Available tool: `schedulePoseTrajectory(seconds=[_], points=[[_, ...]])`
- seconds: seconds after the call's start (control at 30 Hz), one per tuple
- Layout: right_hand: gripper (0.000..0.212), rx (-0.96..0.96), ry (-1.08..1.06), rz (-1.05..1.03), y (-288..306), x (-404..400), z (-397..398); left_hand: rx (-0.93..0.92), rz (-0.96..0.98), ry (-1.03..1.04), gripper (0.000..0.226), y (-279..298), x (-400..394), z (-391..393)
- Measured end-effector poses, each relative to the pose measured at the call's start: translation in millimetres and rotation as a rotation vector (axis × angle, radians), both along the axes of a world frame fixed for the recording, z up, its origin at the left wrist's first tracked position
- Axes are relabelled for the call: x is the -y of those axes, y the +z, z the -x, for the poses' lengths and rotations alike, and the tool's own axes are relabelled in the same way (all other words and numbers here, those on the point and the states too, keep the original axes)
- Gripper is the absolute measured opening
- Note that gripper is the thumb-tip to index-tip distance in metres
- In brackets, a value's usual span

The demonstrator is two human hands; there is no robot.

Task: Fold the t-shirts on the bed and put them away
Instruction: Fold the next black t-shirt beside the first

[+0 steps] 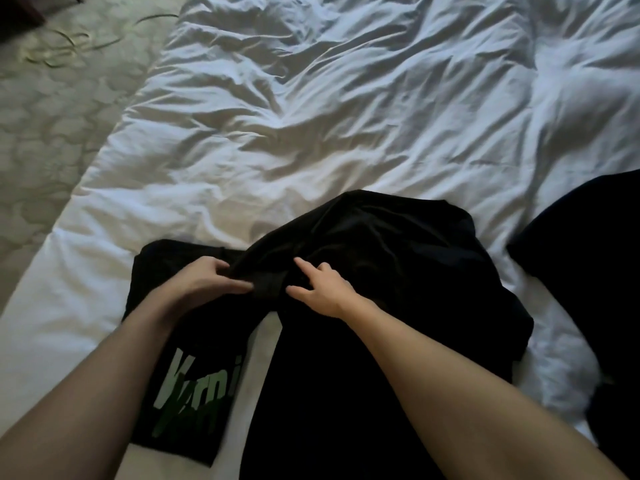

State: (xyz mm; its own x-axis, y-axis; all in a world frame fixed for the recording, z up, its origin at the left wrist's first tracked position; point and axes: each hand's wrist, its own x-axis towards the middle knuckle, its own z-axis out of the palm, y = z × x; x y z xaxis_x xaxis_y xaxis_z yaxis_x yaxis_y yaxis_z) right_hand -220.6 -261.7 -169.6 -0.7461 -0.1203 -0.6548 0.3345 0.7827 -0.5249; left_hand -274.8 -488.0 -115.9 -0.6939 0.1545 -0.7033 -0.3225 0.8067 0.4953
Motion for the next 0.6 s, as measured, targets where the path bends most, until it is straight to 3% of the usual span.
schedulePoseTrajectory(seconds=[0.17,0.23,0.37,0.47,0.6], points=[[0.072,0.071,0.001,-0.005,5.4,6.3,7.4,-0.138,-0.108,0.165,0.043,6.5,17.3,4.6],[0.071,0.007,-0.024,-0.009,10.9,15.4,7.4,-0.133,-0.144,0.191,0.050,8.7,10.5,-0.5],[0.060,-0.119,-0.436,0.163,24.7,41.6,-1.0,-0.093,-0.256,0.443,0.041,-2.8,-4.6,-2.5],[0.072,0.007,-0.569,0.249,32.5,65.3,-13.5,-0.014,-0.322,0.610,0.029,-5.8,-11.7,-9.1],[0.102,0.098,-0.642,0.366,39.5,80.4,-15.4,-0.210,-0.272,0.483,0.016,11.1,-22.7,-19.0]])
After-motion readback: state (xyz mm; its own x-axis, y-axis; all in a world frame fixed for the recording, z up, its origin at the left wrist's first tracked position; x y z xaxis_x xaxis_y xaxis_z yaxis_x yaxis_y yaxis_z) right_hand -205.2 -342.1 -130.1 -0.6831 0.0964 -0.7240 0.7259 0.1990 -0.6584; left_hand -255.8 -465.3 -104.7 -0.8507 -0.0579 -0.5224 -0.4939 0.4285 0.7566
